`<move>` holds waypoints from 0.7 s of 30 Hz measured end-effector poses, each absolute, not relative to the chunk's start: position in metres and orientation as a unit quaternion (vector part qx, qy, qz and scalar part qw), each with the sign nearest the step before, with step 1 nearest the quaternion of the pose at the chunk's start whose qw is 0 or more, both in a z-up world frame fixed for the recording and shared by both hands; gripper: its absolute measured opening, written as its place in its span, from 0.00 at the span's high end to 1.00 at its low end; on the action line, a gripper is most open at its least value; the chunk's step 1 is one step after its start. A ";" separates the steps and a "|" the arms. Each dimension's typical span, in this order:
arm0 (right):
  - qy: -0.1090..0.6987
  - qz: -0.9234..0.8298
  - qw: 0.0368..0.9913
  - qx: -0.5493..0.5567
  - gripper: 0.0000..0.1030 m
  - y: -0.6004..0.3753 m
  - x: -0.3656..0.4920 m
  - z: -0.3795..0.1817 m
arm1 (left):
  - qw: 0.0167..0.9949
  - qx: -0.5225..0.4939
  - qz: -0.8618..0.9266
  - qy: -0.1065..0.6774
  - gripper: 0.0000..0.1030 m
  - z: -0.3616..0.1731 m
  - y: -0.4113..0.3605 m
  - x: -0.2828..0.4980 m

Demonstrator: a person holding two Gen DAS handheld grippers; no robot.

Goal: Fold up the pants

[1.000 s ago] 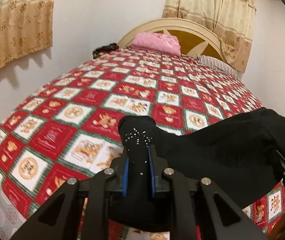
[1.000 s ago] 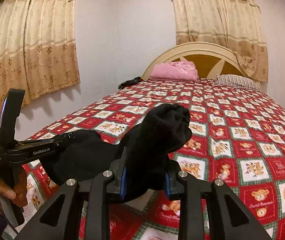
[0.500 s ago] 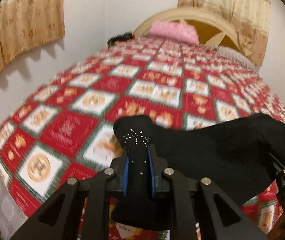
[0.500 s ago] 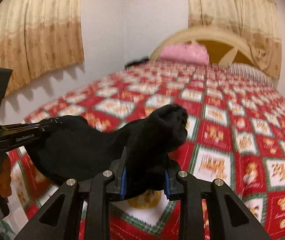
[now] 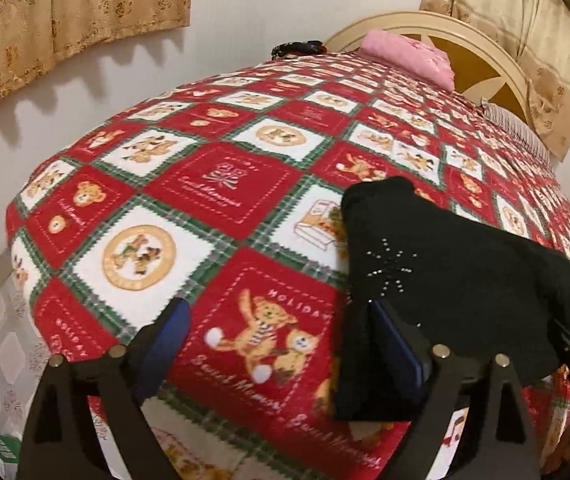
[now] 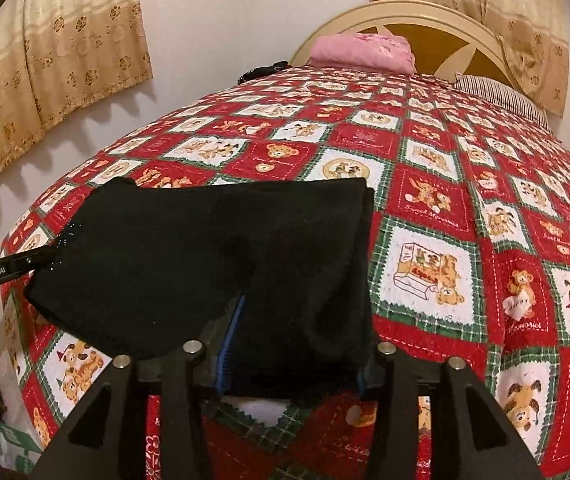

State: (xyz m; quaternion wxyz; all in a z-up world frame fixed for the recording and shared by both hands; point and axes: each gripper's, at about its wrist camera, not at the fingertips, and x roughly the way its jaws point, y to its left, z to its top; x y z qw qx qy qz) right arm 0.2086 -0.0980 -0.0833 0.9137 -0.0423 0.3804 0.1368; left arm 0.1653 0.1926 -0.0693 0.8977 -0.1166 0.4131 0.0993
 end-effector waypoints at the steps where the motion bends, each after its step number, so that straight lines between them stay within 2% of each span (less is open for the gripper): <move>1: 0.381 0.134 0.914 -0.042 0.43 -0.100 0.207 -0.083 | 0.897 -0.114 0.101 0.414 0.09 -0.070 0.192 0.165; 8: 0.346 0.114 0.931 -0.011 0.42 -0.120 0.188 -0.062 | 0.908 -0.065 0.112 0.399 0.09 -0.057 0.177 0.165; 14: 0.230 0.097 0.967 -0.057 0.42 -0.102 0.158 -0.017 | 0.913 -0.063 0.109 0.388 0.09 -0.049 0.172 0.169; 17: 0.255 0.139 0.955 -0.060 0.49 -0.084 0.167 -0.018 | 0.913 -0.055 0.116 0.386 0.09 -0.047 0.169 0.170; 21: 0.328 0.147 0.932 -0.056 0.50 -0.073 0.187 -0.051 | 0.920 -0.039 0.122 0.371 0.09 -0.039 0.160 0.163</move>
